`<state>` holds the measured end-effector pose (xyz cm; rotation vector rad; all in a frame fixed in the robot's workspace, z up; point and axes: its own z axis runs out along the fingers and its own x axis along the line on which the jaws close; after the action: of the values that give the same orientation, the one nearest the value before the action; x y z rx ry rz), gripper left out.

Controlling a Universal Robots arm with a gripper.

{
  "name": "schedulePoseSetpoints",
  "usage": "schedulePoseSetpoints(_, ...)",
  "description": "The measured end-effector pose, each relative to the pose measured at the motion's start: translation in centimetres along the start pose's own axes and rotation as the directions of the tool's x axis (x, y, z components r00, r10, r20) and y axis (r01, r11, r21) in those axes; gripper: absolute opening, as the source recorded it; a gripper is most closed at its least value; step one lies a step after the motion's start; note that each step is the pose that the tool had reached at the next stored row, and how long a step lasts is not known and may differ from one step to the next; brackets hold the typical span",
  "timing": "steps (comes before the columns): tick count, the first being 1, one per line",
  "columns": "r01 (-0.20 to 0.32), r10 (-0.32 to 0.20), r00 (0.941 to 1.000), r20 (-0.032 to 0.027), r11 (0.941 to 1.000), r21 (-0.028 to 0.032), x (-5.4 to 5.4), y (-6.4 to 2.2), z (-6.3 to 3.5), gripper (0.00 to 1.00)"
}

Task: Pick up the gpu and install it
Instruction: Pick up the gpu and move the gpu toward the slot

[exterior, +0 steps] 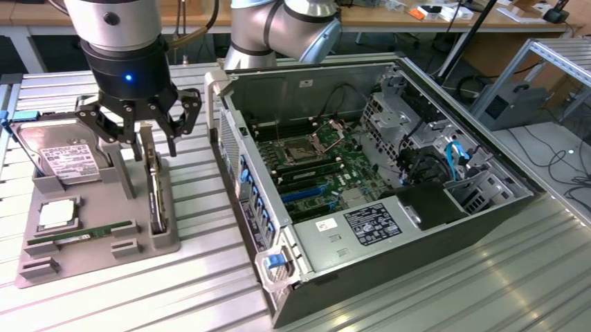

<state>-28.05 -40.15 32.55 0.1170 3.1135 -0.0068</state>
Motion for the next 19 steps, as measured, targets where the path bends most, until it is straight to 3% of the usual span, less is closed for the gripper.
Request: schedulePoseSetpoints(19,0.0,0.0,1.0,0.0,1.0,0.0,0.02,0.0,0.68,0.5)
